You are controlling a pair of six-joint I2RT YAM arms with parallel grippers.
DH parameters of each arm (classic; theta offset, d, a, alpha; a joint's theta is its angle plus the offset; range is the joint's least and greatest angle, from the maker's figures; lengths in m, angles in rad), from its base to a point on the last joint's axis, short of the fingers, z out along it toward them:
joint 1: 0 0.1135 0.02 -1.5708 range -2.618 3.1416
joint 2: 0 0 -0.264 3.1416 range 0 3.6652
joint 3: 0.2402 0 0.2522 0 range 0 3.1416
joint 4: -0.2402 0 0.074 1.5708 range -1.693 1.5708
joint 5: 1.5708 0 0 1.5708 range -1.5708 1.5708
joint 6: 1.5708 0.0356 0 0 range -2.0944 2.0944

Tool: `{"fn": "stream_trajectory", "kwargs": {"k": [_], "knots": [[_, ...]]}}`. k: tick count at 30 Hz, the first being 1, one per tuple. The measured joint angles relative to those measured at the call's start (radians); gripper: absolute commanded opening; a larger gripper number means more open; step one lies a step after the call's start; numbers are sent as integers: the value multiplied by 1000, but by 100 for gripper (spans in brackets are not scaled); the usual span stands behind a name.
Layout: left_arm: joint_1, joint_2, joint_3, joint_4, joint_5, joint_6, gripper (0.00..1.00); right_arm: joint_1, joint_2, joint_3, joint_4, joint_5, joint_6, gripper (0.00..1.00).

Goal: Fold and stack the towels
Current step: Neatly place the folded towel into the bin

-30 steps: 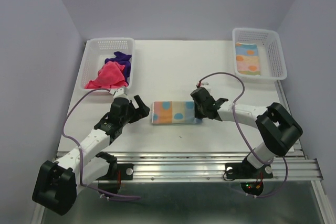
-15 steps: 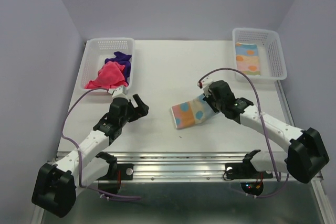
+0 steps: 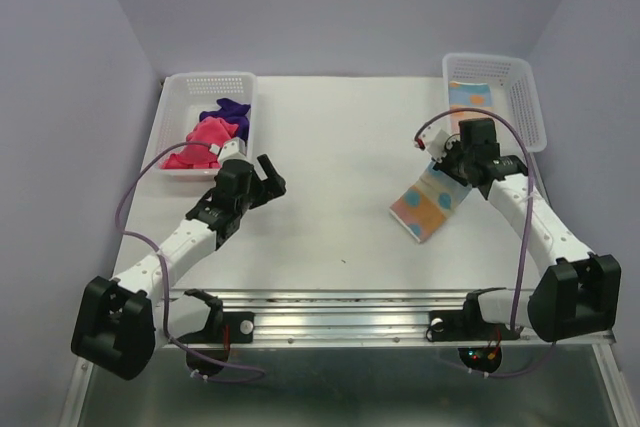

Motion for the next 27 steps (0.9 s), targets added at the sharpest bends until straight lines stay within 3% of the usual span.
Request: {"fn": "stream_trajectory", "kwargs": {"k": [19, 27], "knots": [[0, 113, 158, -64, -180, 1, 99, -297, 67, 162, -92, -55, -557, 3], [0, 113, 174, -106, -218, -12, 99, -311, 31, 72, 196, -87, -678, 2]]}}
